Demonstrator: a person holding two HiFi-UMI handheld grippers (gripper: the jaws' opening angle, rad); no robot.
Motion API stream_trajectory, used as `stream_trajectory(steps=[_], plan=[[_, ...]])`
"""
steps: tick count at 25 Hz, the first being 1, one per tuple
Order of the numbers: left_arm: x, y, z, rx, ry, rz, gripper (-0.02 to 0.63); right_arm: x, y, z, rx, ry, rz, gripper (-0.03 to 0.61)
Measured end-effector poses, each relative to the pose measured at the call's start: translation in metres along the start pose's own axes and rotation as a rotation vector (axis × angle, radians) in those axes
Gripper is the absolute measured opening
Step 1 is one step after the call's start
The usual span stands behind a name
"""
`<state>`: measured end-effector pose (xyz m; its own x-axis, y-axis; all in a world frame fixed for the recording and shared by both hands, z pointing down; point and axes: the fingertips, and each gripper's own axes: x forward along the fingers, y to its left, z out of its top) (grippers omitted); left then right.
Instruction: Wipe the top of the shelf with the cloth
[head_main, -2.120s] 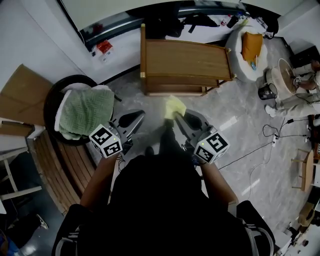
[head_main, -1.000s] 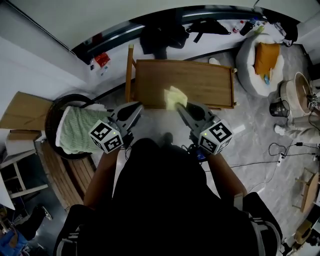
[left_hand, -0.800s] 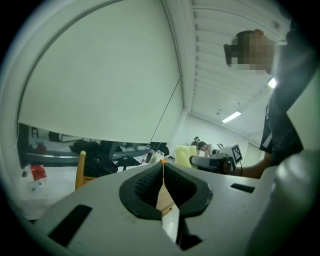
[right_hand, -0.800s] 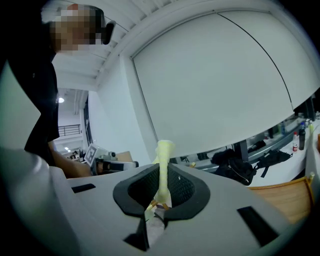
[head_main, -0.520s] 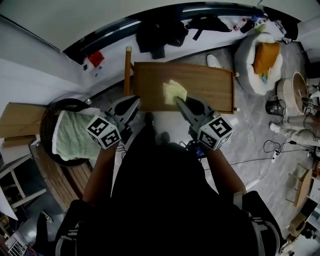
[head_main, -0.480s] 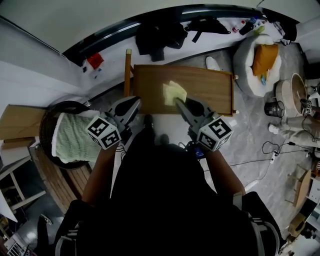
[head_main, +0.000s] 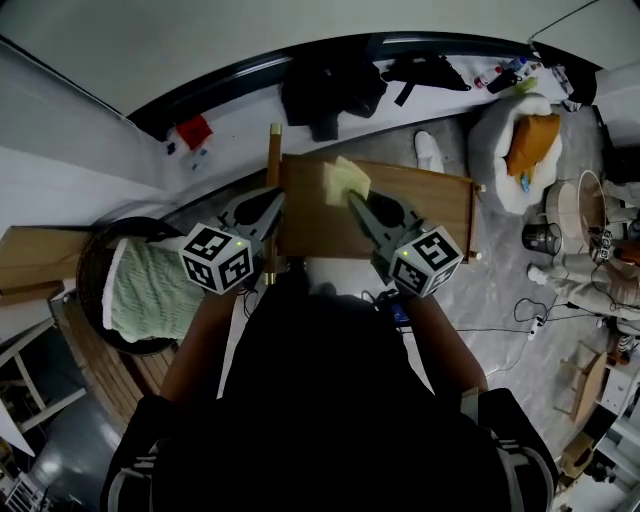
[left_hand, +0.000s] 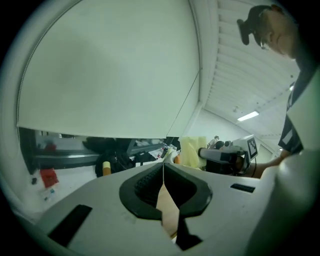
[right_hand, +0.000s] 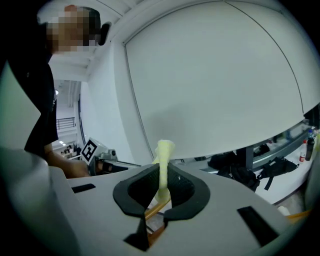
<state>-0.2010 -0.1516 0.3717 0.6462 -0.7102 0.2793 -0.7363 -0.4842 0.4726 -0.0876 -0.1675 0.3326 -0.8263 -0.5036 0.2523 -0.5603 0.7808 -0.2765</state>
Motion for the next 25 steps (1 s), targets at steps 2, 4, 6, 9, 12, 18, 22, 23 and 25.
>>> stream_trajectory(steps=[2, 4, 6, 9, 12, 18, 22, 23, 25], plan=[[0.004, 0.015, -0.005, -0.031, 0.024, 0.023, 0.015, 0.017, -0.005, -0.003, 0.029, 0.015, -0.003, 0.044], [0.01, 0.029, -0.011, -0.056, 0.048, 0.044, 0.015, 0.032, -0.011, -0.008, 0.036, 0.035, -0.01, 0.044], [0.016, 0.04, -0.017, -0.061, 0.075, 0.063, 0.015, 0.046, -0.018, -0.017, 0.035, 0.061, -0.019, 0.044], [0.025, 0.055, -0.027, -0.061, 0.118, 0.097, 0.015, 0.064, -0.032, -0.036, 0.08, 0.104, -0.022, 0.044], [0.039, 0.061, -0.029, -0.073, 0.149, 0.124, 0.015, 0.078, -0.05, -0.056, 0.138, 0.138, -0.025, 0.044], [0.07, 0.07, -0.034, -0.069, 0.192, 0.173, 0.014, 0.115, -0.083, -0.115, 0.261, 0.241, -0.038, 0.044], [0.082, 0.074, -0.046, -0.082, 0.234, 0.191, 0.015, 0.135, -0.086, -0.139, 0.299, 0.291, -0.042, 0.044], [0.085, 0.075, -0.05, -0.082, 0.247, 0.199, 0.015, 0.138, -0.087, -0.145, 0.307, 0.305, -0.044, 0.044], [0.091, 0.077, -0.056, -0.085, 0.271, 0.221, 0.014, 0.144, -0.093, -0.159, 0.324, 0.337, -0.049, 0.044]])
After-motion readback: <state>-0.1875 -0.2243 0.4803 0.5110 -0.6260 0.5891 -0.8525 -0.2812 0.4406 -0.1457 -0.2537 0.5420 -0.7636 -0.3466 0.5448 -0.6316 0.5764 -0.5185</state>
